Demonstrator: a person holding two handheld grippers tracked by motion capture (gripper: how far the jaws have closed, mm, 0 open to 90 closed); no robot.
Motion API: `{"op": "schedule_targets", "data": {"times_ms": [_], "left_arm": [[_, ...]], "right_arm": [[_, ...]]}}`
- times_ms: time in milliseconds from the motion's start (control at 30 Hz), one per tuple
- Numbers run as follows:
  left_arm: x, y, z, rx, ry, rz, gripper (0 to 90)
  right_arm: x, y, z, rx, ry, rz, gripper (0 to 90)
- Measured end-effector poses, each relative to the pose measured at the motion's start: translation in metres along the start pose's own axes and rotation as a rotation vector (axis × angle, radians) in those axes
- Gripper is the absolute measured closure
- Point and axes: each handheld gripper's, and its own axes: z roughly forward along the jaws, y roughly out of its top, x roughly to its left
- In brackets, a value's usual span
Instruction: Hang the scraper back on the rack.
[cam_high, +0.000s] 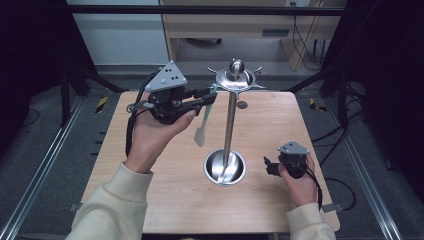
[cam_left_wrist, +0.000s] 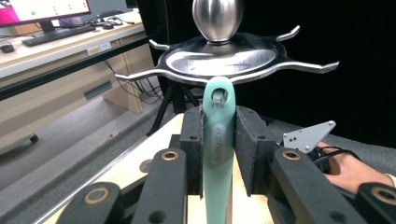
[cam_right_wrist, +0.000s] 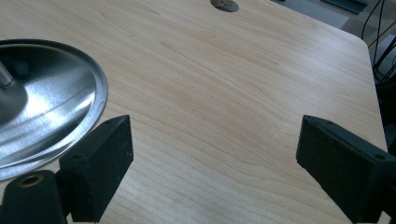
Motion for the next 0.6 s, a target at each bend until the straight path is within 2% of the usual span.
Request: {"op": "schedule_targets", "data": {"times_ms": [267, 300, 333, 367, 500, 533, 600], "left_arm": [[0.001, -0.006, -0.012, 0.019, 0.035, 0.017, 61.5], [0.001, -0.008, -0.013, 0.023, 0.042, 0.016, 58.3], [0.001, -0.009, -0.014, 0.024, 0.048, 0.015, 51.1], [0.002, -0.011, -0.016, 0.025, 0.059, 0.014, 51.1], [0.004, -0.02, -0.021, 0.028, 0.08, -0.002, 34.1], [0.004, -0.022, -0.022, 0.03, 0.085, -0.003, 27.1], [0.004, -0.028, -0.024, 0.031, 0.084, -0.013, 24.4]], "right_arm": [[0.0, 0.0, 0.0, -0.003, -0.003, -0.004, 11.2], [0.0, 0.0, 0.0, -0.004, -0.003, -0.004, 11.2], [0.0, 0.0, 0.0, -0.002, -0.003, -0.003, 11.1], [0.0, 0.0, 0.0, -0.002, -0.003, -0.003, 11.1], [0.0, 0.0, -0.001, -0.004, -0.003, -0.001, 11.2], [0.0, 0.0, 0.0, 0.0, -0.004, -0.004, 11.1], [0.0, 0.0, -0.001, 0.002, -0.004, -0.003, 11.1]]}}
